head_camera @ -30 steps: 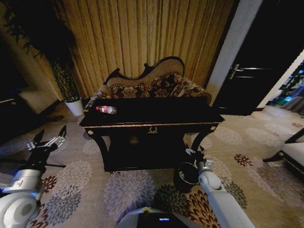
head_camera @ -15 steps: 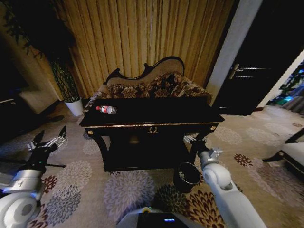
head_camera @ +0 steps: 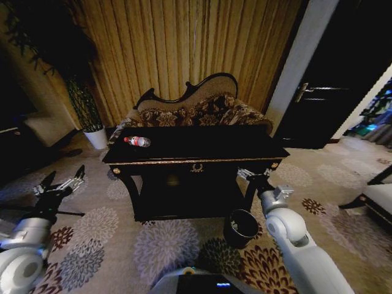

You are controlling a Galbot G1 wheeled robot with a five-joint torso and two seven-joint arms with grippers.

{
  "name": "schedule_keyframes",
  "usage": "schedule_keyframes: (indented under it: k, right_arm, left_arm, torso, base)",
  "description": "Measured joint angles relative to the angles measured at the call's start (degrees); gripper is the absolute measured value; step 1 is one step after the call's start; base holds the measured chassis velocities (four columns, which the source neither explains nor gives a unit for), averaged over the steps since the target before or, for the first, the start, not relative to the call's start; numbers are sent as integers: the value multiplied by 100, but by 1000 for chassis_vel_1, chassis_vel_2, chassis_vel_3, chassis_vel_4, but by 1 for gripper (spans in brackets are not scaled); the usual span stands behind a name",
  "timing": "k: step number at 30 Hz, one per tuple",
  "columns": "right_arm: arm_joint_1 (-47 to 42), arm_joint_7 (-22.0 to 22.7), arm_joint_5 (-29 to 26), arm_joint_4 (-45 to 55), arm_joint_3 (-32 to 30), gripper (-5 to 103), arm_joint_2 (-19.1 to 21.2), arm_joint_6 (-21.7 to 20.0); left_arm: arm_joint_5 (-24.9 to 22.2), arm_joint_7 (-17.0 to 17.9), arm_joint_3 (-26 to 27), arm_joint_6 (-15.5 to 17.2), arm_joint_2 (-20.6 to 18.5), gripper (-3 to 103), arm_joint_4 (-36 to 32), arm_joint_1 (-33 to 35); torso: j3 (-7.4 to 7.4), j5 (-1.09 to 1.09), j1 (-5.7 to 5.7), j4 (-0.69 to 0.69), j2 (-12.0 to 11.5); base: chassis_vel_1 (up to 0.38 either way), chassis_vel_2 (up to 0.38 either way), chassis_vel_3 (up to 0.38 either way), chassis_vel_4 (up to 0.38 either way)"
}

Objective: Move to the front of the table and place the trash on the table into the trash bin.

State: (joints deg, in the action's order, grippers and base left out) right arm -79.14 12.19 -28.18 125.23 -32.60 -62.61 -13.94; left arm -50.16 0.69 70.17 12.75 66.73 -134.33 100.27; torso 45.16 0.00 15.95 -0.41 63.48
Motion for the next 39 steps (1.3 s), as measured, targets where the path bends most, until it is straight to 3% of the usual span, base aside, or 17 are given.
schedule_keyframes:
  k: [14, 25, 39]
  right_arm:
    - [-128, -66, -180, 108, -67, 100, 116, -146]
    - [-134, -497, -127, -21, -99, 100, -12, -141]
    - [-187, -730, -135, -98, -250, 100, -56, -120]
  left_arm:
    - [72, -16, -26, 2, -33, 100, -7, -24]
    - [73, -61, -41, -40, -7, 100, 12, -22]
    - [73, -137, -11, -166, -5, 100, 54, -9]
  torso:
    - [0, 0, 0, 0, 0]
    - [0, 0, 0, 0, 0]
    - [0, 0, 0, 0, 0]
  base:
    - [0, 0, 0, 0]
    - [0, 0, 0, 0]
    - [0, 0, 0, 0]
